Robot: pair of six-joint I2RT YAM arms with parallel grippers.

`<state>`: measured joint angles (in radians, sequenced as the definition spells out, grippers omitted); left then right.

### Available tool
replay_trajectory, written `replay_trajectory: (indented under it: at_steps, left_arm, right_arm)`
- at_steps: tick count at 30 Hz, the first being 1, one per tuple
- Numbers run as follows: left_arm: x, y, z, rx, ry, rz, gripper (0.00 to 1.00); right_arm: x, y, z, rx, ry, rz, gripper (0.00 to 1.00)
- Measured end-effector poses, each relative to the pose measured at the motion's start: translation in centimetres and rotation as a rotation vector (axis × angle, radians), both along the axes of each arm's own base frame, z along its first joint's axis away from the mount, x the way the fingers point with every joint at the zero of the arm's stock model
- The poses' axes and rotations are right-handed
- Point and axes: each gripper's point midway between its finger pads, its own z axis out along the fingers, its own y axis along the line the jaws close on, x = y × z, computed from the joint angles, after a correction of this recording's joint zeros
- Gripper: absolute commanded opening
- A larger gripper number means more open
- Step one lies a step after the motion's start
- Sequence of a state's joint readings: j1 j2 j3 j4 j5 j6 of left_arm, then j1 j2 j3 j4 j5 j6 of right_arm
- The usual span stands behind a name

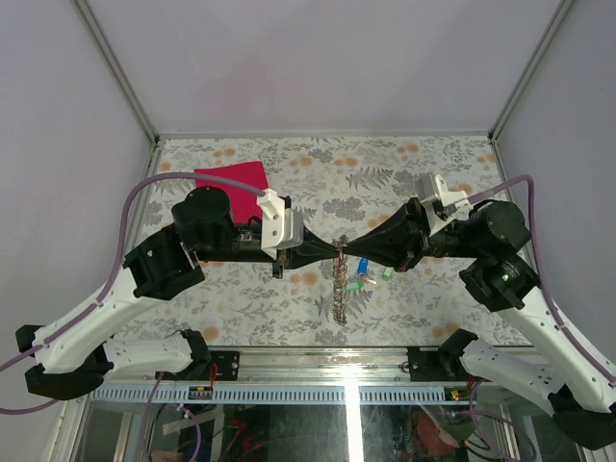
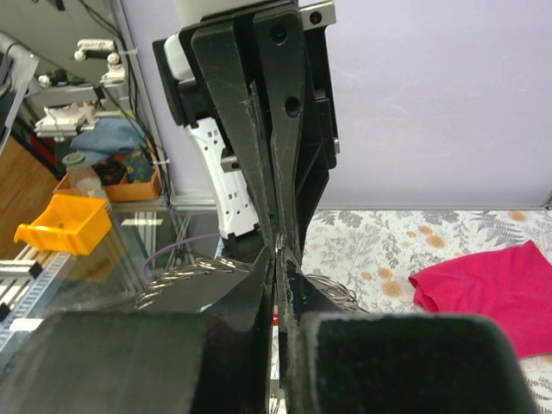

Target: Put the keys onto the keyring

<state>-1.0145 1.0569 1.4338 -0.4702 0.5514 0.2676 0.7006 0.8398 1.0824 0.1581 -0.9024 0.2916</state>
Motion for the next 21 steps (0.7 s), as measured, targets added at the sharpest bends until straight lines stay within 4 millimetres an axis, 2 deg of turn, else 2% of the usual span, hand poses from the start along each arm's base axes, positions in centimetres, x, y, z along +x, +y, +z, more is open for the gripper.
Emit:
replay_trajectory:
  at_steps: [21]
  left_arm:
    - [2.2,-0.4,1.3,-0.119,0.016,0.129,0.00]
  right_arm:
    - [2.6,-0.5,1.8,0.267,0.095,-0.140,0.00]
